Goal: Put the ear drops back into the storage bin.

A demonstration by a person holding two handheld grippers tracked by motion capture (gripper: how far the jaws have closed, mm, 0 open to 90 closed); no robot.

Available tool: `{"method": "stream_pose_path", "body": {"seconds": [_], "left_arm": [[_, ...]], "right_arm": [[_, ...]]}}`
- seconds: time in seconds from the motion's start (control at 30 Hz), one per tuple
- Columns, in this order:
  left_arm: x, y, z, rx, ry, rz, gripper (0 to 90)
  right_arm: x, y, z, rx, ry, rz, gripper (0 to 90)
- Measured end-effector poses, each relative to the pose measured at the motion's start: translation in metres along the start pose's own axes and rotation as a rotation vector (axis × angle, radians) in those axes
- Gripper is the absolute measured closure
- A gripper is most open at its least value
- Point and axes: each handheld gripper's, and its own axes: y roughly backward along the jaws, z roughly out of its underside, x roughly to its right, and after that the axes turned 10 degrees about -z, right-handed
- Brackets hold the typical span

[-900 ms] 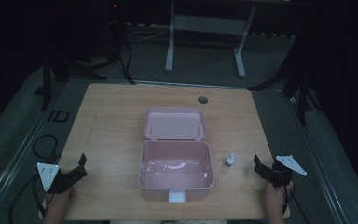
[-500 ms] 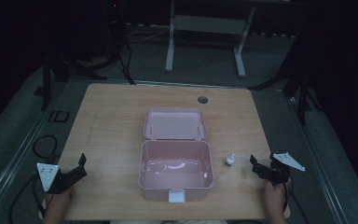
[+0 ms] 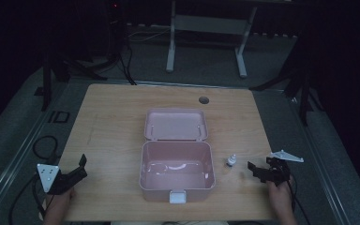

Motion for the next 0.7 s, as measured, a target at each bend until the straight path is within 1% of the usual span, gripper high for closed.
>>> {"method": "stream_pose_path", "body": {"seconds": [0.07,0.17,0.2,0.23,0.3,0.4,0.43,0.47,0.53,0.63,0.67,0.7], "left_arm": [[0.000,0.000,0.000,0.000,0.000,0.000,2.4],[0.000,0.000,0.000,0.000,0.000,0.000,2.4],[0.000,0.000,0.000,0.000,0.000,0.000,2.4],[0.000,0.000,0.000,0.001,-0.001,0.000,2.4],[0.000,0.000,0.000,0.001,-0.001,0.000,2.4],[0.000,0.000,0.000,0.001,-0.001,0.001,2.4],[0.000,0.000,0.000,0.001,-0.001,0.001,2.4],[0.000,0.000,0.000,0.001,-0.005,0.001,2.4],[0.000,0.000,0.000,0.001,-0.005,0.001,2.4],[0.000,0.000,0.000,0.001,-0.002,0.001,2.4],[0.000,0.000,0.000,0.001,-0.002,0.000,2.4],[0.000,0.000,0.000,0.001,-0.002,0.000,2.4]], "right_arm": [[-0.002,0.002,-0.003,-0.035,0.013,0.006,9.6],[-0.004,0.004,-0.009,-0.085,0.015,0.003,9.6],[-0.004,0.004,-0.009,-0.085,0.015,0.003,9.6],[-0.006,0.006,-0.013,-0.120,0.022,-0.009,9.6],[-0.007,0.007,-0.016,-0.156,0.029,-0.014,9.6],[-0.009,0.008,-0.020,-0.224,0.039,-0.023,9.6],[-0.009,0.008,-0.020,-0.224,0.039,-0.023,9.6],[-0.011,0.008,-0.023,-0.282,0.048,-0.030,9.6],[-0.013,0.007,-0.025,-0.344,0.064,-0.034,9.6],[-0.017,0.008,-0.028,-0.437,0.075,-0.029,9.6],[-0.018,0.009,-0.029,-0.457,0.083,-0.027,9.6],[-0.018,0.009,-0.029,-0.457,0.083,-0.027,9.6]]}}
